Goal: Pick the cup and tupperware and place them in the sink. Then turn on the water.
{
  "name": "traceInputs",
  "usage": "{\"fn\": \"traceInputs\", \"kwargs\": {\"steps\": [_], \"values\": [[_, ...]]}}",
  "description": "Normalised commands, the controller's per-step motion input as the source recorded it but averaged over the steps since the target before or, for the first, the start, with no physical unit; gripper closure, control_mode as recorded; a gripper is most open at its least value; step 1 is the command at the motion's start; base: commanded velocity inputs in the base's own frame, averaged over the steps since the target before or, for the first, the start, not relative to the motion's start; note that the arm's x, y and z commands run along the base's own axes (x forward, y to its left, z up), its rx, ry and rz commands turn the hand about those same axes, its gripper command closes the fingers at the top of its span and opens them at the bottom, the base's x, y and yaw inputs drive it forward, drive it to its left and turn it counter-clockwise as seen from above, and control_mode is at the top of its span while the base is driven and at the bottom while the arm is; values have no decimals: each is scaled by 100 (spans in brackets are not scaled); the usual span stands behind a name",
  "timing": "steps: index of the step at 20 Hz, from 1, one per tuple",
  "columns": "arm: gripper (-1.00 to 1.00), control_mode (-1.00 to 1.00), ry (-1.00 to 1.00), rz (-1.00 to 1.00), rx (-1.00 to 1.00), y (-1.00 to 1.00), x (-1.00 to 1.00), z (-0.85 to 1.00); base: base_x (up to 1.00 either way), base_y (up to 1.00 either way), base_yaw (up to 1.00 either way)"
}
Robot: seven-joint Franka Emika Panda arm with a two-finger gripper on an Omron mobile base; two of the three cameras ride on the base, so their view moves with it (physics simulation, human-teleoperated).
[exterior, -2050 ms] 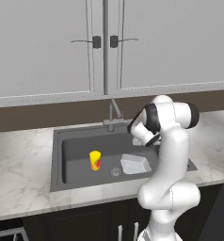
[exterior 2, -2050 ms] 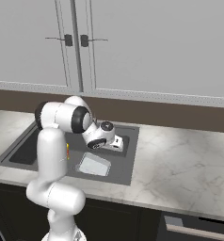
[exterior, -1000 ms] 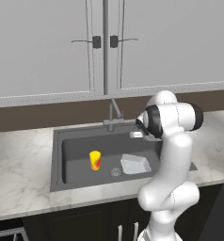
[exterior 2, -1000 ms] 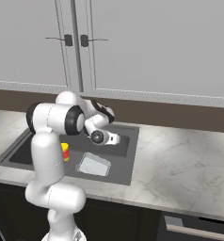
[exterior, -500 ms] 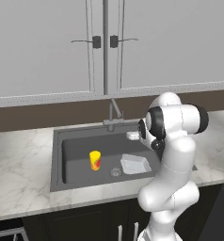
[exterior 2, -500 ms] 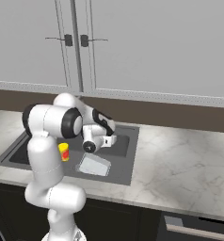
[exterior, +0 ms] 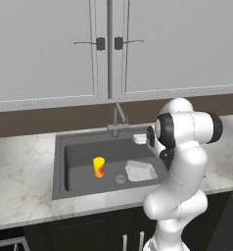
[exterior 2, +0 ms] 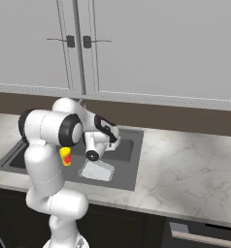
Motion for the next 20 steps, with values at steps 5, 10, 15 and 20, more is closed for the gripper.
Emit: {"fn": "traceInputs", "kwargs": {"steps": [5, 10, 15, 20], "values": [[-100, -100, -9, 0, 0, 0, 0, 16, 0, 0, 0], [-100, -100, -5, 0, 0, 0, 0, 5, 0, 0, 0], [-100, -100, -3, 0, 0, 0, 0, 5, 0, 0, 0], [-100, -100, -5, 0, 0, 0, 0, 0, 0, 0, 0]]}}
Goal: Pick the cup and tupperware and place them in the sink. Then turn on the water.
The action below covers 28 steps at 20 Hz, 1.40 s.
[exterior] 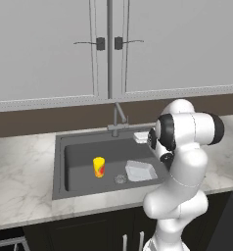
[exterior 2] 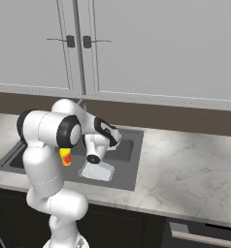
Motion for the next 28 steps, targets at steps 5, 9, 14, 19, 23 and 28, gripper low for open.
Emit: {"fn": "traceInputs", "kwargs": {"steps": [5, 9, 14, 19, 23, 28], "values": [[-100, -100, -5, 0, 0, 1, 0, 1, 0, 0, 0], [-100, -100, -2, 0, 0, 11, 0, 13, 0, 0, 0], [-100, -100, -1, 0, 0, 15, 0, 12, 0, 0, 0], [-100, -100, 0, 0, 0, 27, 0, 10, 0, 0, 0], [-100, -100, 0, 0, 0, 29, 0, 1, 0, 0, 0], [-100, -100, 0, 0, 0, 30, 0, 0, 0, 0, 0]]}}
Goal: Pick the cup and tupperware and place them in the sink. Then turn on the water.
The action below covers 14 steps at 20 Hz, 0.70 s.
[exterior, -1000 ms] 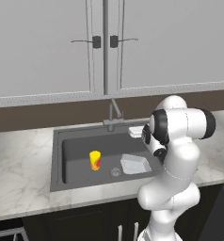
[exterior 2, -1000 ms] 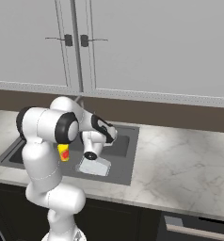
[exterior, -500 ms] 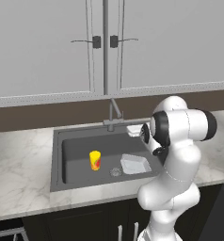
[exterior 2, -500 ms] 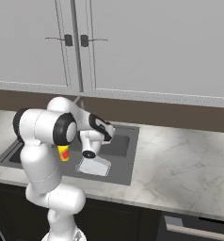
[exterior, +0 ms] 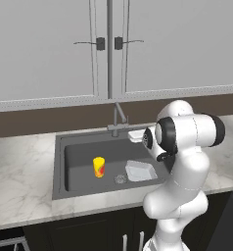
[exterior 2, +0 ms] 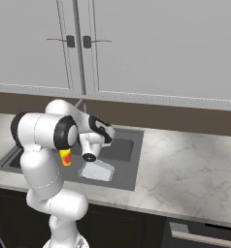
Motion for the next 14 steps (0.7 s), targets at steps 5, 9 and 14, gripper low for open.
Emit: {"fn": "traceInputs", "kwargs": {"steps": [5, 9, 14], "values": [[-100, -100, 0, 0, 0, 29, 1, 0, 0, 0, 0], [-100, -100, 0, 0, 0, 23, 1, 0, 0, 0, 0], [-100, -100, 0, 0, 0, 12, 0, 0, 0, 0, 0]]}}
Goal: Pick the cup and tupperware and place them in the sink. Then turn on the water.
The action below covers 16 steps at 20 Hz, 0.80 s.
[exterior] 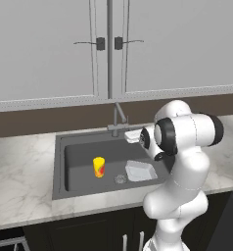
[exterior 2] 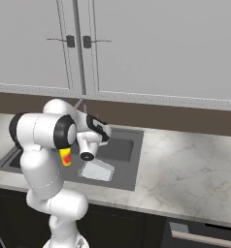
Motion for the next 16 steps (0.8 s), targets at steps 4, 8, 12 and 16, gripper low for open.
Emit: {"fn": "traceInputs", "kwargs": {"steps": [4, 8, 12, 16], "values": [[-100, -100, 0, -4, 0, 2, 1, 1, 0, 0, 0], [-100, -100, 0, -5, 0, 4, 1, 0, 0, 0, 0], [-100, -100, 0, -4, 0, 12, 5, 0, 0, 0, 0], [-100, -100, 0, -4, 0, 20, 3, 0, 0, 0, 0]]}}
